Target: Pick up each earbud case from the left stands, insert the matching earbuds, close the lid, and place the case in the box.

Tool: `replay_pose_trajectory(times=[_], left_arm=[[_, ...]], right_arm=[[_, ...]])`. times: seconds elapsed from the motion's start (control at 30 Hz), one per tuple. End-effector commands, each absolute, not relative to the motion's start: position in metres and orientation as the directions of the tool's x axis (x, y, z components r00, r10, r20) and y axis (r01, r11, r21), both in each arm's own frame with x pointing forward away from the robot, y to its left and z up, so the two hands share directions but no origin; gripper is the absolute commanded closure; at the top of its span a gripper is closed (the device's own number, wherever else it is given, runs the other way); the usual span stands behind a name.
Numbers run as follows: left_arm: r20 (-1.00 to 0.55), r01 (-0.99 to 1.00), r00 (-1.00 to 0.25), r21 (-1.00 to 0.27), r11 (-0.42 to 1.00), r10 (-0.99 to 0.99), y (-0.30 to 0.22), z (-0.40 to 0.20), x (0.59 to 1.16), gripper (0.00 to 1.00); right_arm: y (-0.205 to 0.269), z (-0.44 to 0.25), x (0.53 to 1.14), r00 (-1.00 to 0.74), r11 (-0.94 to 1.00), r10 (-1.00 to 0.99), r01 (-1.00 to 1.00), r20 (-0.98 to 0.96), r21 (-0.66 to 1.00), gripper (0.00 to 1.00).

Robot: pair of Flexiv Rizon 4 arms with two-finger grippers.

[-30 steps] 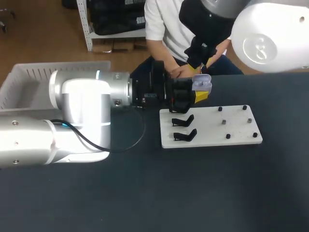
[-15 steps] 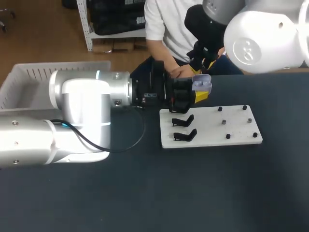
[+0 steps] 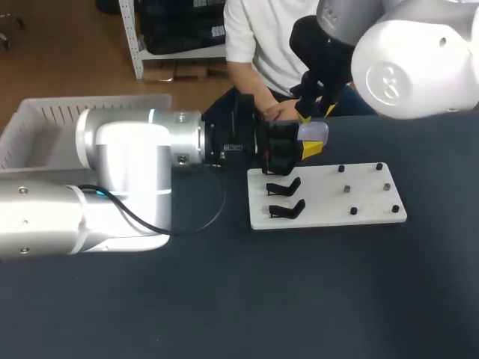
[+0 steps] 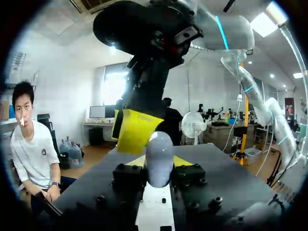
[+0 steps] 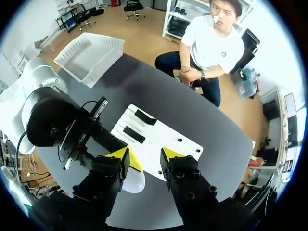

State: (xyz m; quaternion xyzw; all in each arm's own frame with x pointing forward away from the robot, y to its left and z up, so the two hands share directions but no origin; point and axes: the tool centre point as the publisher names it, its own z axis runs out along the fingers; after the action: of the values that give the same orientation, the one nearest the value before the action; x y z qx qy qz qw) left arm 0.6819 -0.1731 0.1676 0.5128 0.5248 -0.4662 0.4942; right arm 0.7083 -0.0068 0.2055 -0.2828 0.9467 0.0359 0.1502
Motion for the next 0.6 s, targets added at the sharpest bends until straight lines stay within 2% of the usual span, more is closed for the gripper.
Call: replay_pose_trajectory(times=[0.03,0.27,0.33,0.4,0.6], left_arm=[[-0.997,0.999,0.018,0.022,0.044,0.072,-0.173,0.167,0.681,1.00],[-0.997,0.999,0.018,0.022,0.044,0.072,-0.173,0.167,0.681,1.00],[-0.997,0.999,0.018,0.022,0.044,0.072,-0.173,0.167,0.681,1.00],[-0.997,0.999,0.021,0.024,0.047,0.068,-0.169,0.169,0.682,1.00],[-0.997,0.994,0.060,0.063,0.090,0.040,-0.128,0.188,0.692,1.00]], right_arm=[[-0.017,0.211,0.695,-0.790,0.855,-0.492,-0.518,-0.366,-0.032,0.55],[-0.032,0.225,0.684,-0.801,0.889,-0.432,-0.456,-0.415,-0.046,0.51],[-0.042,0.226,0.678,-0.814,0.907,-0.397,-0.419,-0.423,-0.046,0.40],[-0.054,0.226,0.672,-0.828,0.923,-0.363,-0.383,-0.426,-0.042,0.35],[-0.092,0.231,0.649,-0.864,0.966,-0.243,-0.259,-0.441,-0.026,0.30]])
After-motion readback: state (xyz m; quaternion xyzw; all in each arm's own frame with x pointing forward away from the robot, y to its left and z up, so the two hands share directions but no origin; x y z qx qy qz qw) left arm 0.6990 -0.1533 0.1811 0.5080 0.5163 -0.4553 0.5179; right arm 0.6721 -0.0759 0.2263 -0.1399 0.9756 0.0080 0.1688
